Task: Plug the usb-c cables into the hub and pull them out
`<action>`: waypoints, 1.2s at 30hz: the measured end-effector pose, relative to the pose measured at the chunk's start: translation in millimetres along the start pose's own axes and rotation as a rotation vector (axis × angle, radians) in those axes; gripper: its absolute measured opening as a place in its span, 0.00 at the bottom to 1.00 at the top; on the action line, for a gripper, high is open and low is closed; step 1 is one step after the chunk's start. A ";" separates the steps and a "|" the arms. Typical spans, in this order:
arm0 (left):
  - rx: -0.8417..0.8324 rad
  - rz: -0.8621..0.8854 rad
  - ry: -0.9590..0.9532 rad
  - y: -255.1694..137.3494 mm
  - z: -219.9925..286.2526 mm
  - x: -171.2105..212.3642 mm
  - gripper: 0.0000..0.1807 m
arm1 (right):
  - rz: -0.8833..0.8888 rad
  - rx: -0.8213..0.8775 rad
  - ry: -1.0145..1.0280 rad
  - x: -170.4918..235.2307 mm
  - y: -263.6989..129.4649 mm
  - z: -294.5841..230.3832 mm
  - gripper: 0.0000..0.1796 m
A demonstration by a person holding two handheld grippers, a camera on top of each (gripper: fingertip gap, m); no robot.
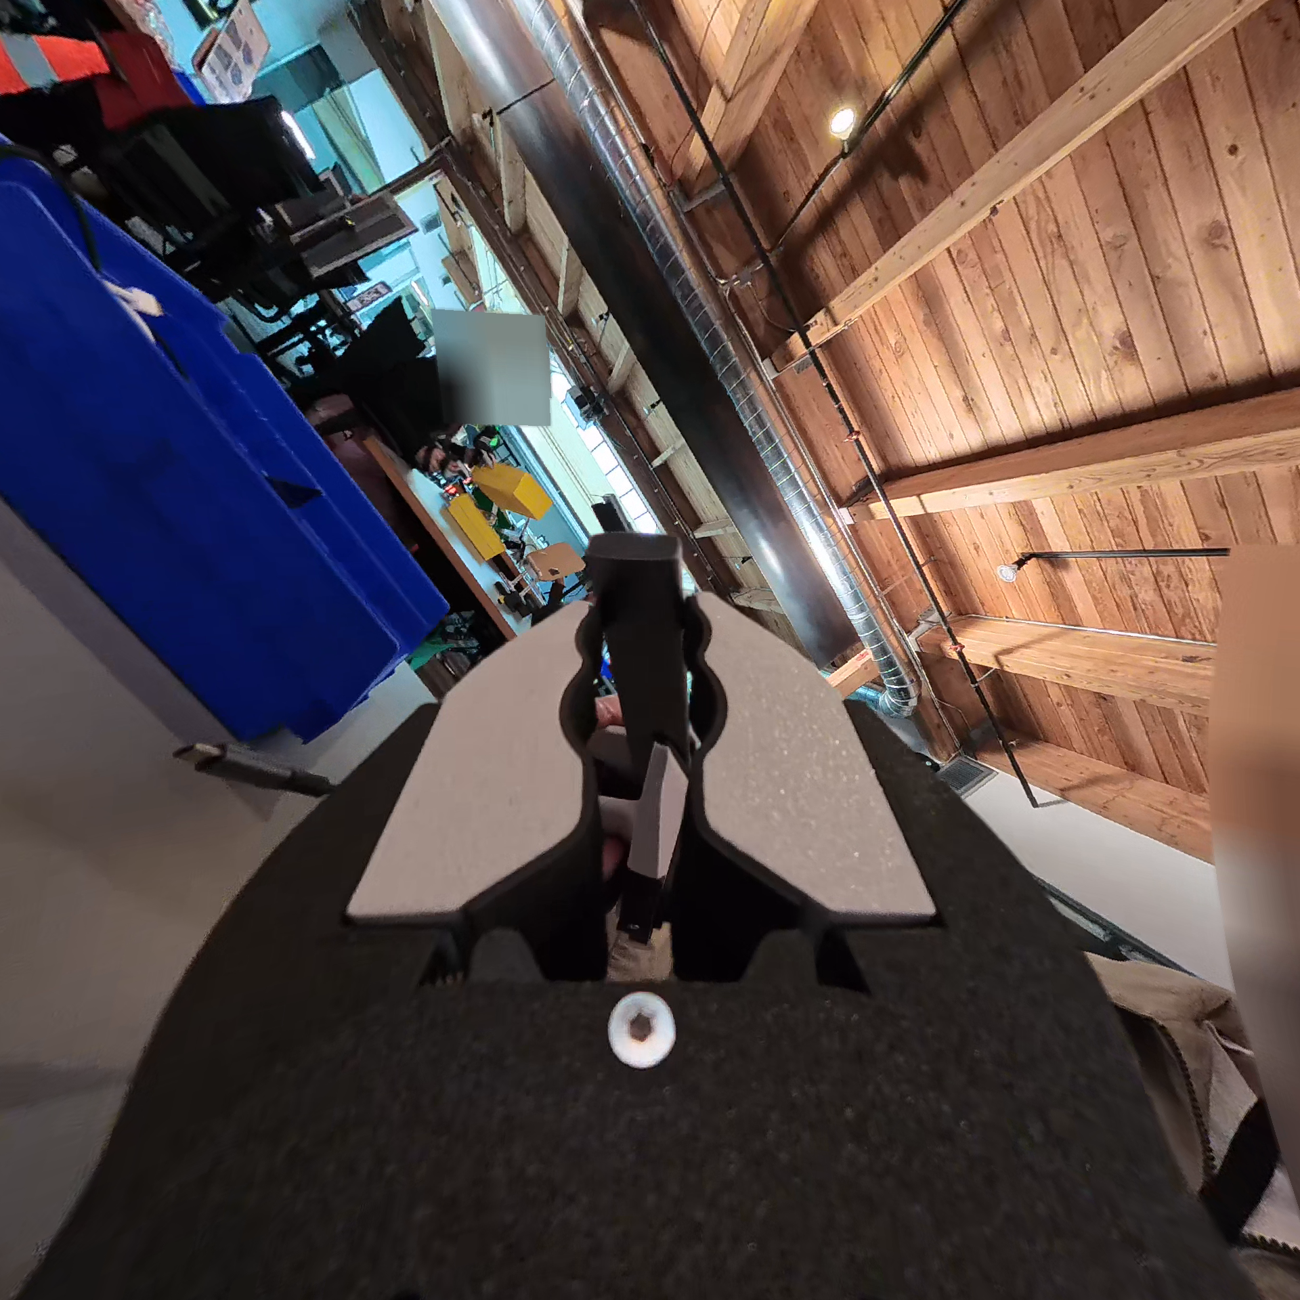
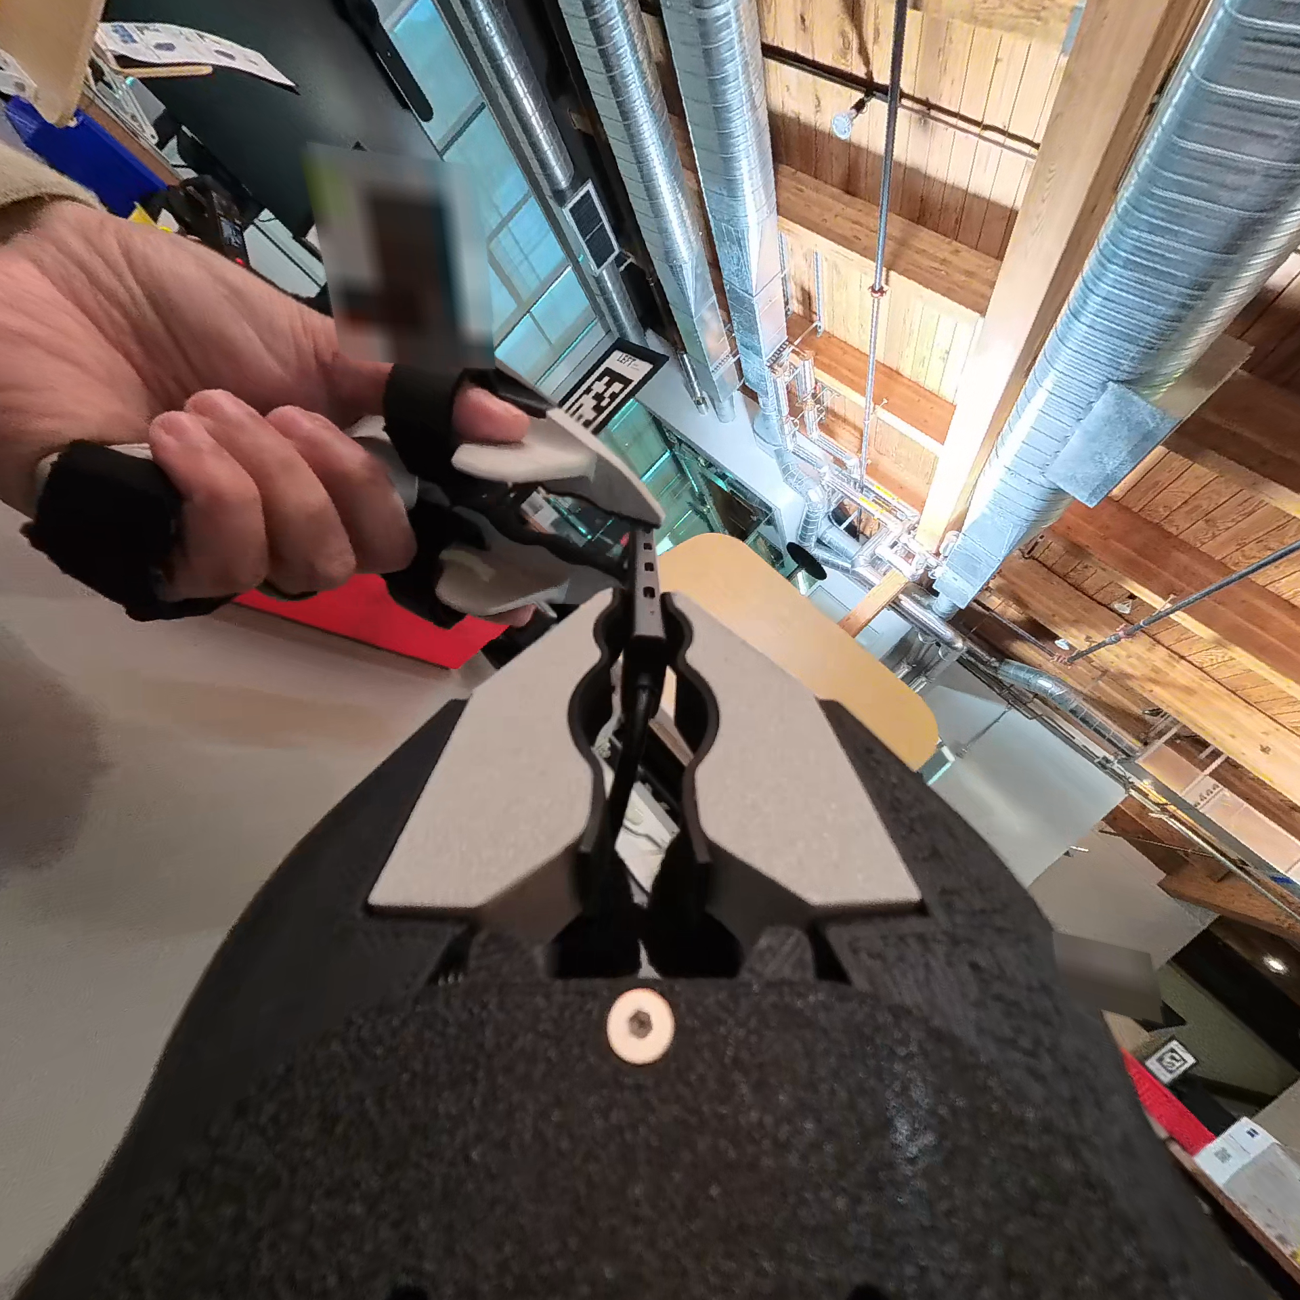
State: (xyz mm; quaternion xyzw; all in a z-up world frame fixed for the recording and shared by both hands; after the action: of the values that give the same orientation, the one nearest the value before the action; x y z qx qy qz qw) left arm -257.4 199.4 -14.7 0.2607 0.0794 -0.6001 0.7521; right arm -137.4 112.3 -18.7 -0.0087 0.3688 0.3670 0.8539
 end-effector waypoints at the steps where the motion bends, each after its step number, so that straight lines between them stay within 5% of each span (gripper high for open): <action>1: -0.011 0.001 -0.004 -0.1 -1.1 -0.4 0.12 | -0.002 -0.009 0.009 1.7 0.3 0.5 0.05; 4: -0.089 -0.021 0.082 -3.1 -4.4 -9.0 0.13 | -0.015 -0.063 0.014 8.6 5.8 4.7 0.05; 9: -0.507 -0.014 0.439 -40.7 1.7 -20.3 0.22 | -0.129 -0.140 -0.174 43.5 54.1 25.6 0.05; 12: -0.574 -0.050 0.434 -68.6 39.9 22.0 0.23 | -0.193 -0.212 -0.192 72.6 97.5 30.1 0.05; 15: -0.726 -0.006 0.647 -102.6 46.9 67.5 0.22 | -0.186 -0.275 -0.293 93.4 130.4 1.7 0.05; 20: -1.013 0.018 0.887 -167.7 15.3 94.1 0.22 | -0.147 -0.199 -0.193 122.8 129.9 -47.0 0.05; 22: -1.035 0.012 0.817 -179.0 15.2 87.0 0.23 | -0.161 -0.254 -0.259 124.6 121.5 -57.7 0.05; 26: -1.083 0.060 0.668 -200.2 8.1 75.1 0.21 | -0.110 -0.241 -0.061 110.2 117.3 -52.7 0.05; 28: -1.070 0.076 0.623 -206.7 8.6 68.9 0.20 | -0.101 -0.201 -0.180 110.2 117.4 -52.9 0.05; 36: -1.201 -0.281 0.865 -230.4 20.3 -28.4 0.21 | -0.080 -0.222 -0.122 106.8 118.2 -53.1 0.05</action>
State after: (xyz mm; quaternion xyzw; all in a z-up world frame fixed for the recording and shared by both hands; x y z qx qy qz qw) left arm -486.4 180.8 -53.5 0.0058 0.7138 -0.3879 0.5830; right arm -196.5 249.7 -95.0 -0.0955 0.2726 0.3710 0.8826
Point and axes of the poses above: each gripper's, where its closed fingertips meet, y out along the fingers, x out of its underside, z = x × y across the jaws, the point moved 7 cm from there along -y, back along the fingers, and after that the axes turned 6 degrees about -x, right-handed, at the moved point
